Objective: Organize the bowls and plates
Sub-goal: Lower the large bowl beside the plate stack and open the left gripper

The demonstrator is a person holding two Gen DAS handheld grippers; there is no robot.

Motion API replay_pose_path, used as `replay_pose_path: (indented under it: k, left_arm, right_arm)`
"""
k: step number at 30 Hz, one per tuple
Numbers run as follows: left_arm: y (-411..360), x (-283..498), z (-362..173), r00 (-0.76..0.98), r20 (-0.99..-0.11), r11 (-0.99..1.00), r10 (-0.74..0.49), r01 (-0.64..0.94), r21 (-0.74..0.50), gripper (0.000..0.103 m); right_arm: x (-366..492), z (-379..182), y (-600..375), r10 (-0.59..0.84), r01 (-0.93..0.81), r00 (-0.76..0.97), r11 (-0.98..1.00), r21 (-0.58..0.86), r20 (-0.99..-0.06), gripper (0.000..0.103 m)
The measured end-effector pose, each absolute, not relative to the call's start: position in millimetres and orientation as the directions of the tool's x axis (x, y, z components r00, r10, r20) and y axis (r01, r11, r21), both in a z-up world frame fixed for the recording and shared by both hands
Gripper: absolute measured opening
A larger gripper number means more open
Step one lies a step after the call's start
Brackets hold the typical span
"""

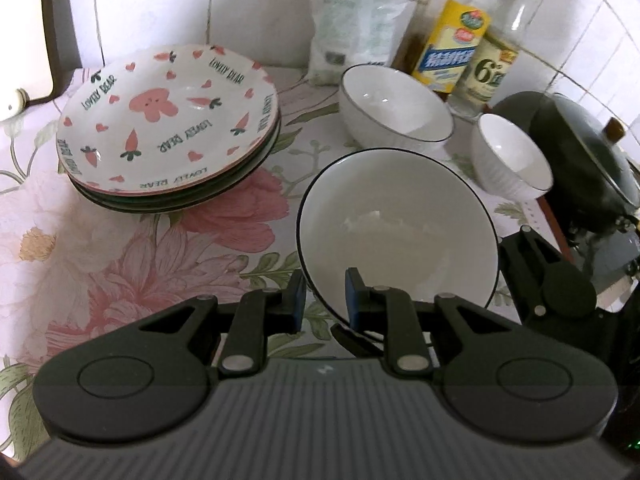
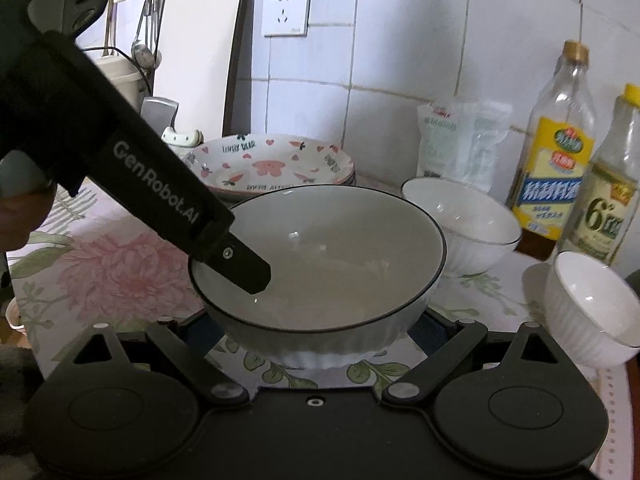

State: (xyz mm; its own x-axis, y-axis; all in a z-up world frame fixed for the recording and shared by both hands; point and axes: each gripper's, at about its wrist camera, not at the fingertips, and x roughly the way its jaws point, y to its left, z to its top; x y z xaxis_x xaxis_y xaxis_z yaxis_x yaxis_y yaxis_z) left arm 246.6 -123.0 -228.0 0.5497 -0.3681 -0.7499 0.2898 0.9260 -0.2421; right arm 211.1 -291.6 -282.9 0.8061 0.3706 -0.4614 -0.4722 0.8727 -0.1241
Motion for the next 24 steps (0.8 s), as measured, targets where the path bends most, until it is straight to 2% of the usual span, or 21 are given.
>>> replay_pose_path:
  k: [8, 13, 15, 20, 24]
  left_arm:
    - [-126, 255, -240, 0.55, -0.761, 0.936, -0.344, 0.266, -0.231, 0.019]
    - [-123, 254, -236, 0.515, -0.776, 0.931, -0.364, 0.224, -0.288, 0.028]
    - [-123, 247, -231, 0.506, -0.782, 0.931, -0.364, 0.229, -0.285, 0.041]
    - [-116, 228, -215, 0.504, -0.782, 0.929, -0.368, 0.229, -0.289, 0.048]
    - [-112, 209, -196, 0.496, -0.783, 0.925, -0.376, 0.253, -0.284, 0.05]
  right_arm:
    - [226, -292, -291, 0.372, -0.481, 0.78, 0.871, -0.101, -0.504, 0.098]
    - [232, -290, -292, 0.349, -0.46, 0.764, 0.885, -0.079, -0.543, 0.099]
    - [222, -288, -294, 0.339, -0.454, 0.779, 0.885, -0.101, -0.527, 0.1]
    - [189, -279, -310, 0.353, -0.415, 0.807, 0.909, -0.029, -0.474, 0.1]
    - [156, -257, -326, 0.326, -0.362, 0.847, 0.932, -0.006, -0.42, 0.1]
